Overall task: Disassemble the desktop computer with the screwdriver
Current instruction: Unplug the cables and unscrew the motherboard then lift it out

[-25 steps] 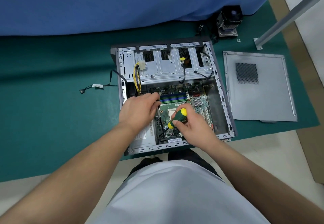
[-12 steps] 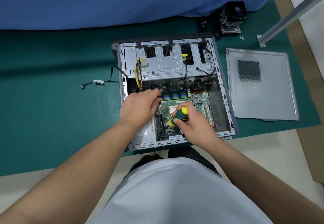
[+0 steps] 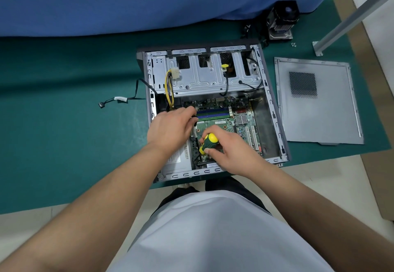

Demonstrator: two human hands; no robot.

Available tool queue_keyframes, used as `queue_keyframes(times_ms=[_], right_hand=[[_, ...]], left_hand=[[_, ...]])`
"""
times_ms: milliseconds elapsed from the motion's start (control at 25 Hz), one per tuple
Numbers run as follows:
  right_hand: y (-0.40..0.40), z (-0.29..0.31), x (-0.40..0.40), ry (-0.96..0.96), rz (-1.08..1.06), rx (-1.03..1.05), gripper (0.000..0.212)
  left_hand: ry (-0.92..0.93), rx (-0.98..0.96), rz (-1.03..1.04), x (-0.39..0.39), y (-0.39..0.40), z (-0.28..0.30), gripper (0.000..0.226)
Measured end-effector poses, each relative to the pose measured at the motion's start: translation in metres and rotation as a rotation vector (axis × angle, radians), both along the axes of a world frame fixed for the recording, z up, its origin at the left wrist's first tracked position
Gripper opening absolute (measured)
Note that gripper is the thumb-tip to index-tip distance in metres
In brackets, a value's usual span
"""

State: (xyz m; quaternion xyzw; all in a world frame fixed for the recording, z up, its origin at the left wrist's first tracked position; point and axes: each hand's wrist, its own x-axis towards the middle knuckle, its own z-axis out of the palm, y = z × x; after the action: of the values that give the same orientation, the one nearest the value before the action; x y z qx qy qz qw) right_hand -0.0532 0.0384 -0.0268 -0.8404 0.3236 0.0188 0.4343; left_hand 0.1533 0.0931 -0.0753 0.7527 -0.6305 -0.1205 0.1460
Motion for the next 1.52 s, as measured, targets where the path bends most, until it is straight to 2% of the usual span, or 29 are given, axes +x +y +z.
queue_keyframes(times_ms=[280, 520, 560, 640, 720, 800, 880, 960, 1040, 1160, 1280, 1320, 1440, 1520], right_hand=[[0.001, 0.010, 0.009, 0.139, 0.116, -0.118, 0.026], [-0.006, 0.026, 0.022, 0.337, 0.224, -0.069, 0.034], [-0.007, 0.028, 0.023, 0.359, 0.249, -0.102, 0.034], [-0.007, 0.029, 0.023, 0.433, 0.295, -0.335, 0.029], [-0.006, 0.029, 0.023, 0.499, 0.289, -0.576, 0.047], [-0.007, 0.026, 0.023, 0.438, 0.340, -0.645, 0.047], [-0.015, 0.028, 0.020, 0.306, 0.473, -0.541, 0.034], [-0.023, 0.030, 0.016, 0.257, 0.578, -0.438, 0.031], [-0.024, 0.029, 0.012, 0.282, 0.542, -0.440, 0.040], [-0.014, 0.023, 0.015, 0.358, 0.375, -0.703, 0.051], [-0.009, 0.023, 0.020, 0.189, 0.517, -0.612, 0.029], [-0.008, 0.023, 0.021, 0.164, 0.558, -0.577, 0.029], [-0.005, 0.022, 0.024, 0.299, 0.389, -0.633, 0.042], [-0.007, 0.020, 0.026, 0.302, 0.371, -0.648, 0.038]], left_hand=[[0.016, 0.033, 0.032, 0.000, -0.001, 0.004, 0.020], [0.032, 0.061, 0.010, 0.001, 0.001, 0.007, 0.025], [0.031, 0.070, -0.007, 0.001, 0.001, 0.007, 0.027], [0.023, 0.067, -0.039, 0.001, 0.004, 0.008, 0.032], [0.011, 0.035, -0.033, 0.002, 0.011, 0.008, 0.035], [-0.047, -0.005, 0.010, 0.004, 0.022, 0.004, 0.038], [-0.130, -0.039, 0.052, 0.003, 0.034, -0.001, 0.040], [-0.181, -0.058, 0.094, -0.001, 0.042, -0.005, 0.041], [-0.197, -0.054, 0.125, -0.004, 0.042, -0.006, 0.042], [-0.220, -0.041, 0.137, -0.004, 0.041, -0.006, 0.044], [-0.232, -0.040, 0.150, -0.004, 0.040, -0.007, 0.043], [-0.235, -0.046, 0.153, -0.005, 0.041, -0.007, 0.043], [-0.235, -0.063, 0.156, -0.004, 0.040, -0.006, 0.042], [-0.236, -0.073, 0.160, -0.004, 0.040, -0.007, 0.042]])
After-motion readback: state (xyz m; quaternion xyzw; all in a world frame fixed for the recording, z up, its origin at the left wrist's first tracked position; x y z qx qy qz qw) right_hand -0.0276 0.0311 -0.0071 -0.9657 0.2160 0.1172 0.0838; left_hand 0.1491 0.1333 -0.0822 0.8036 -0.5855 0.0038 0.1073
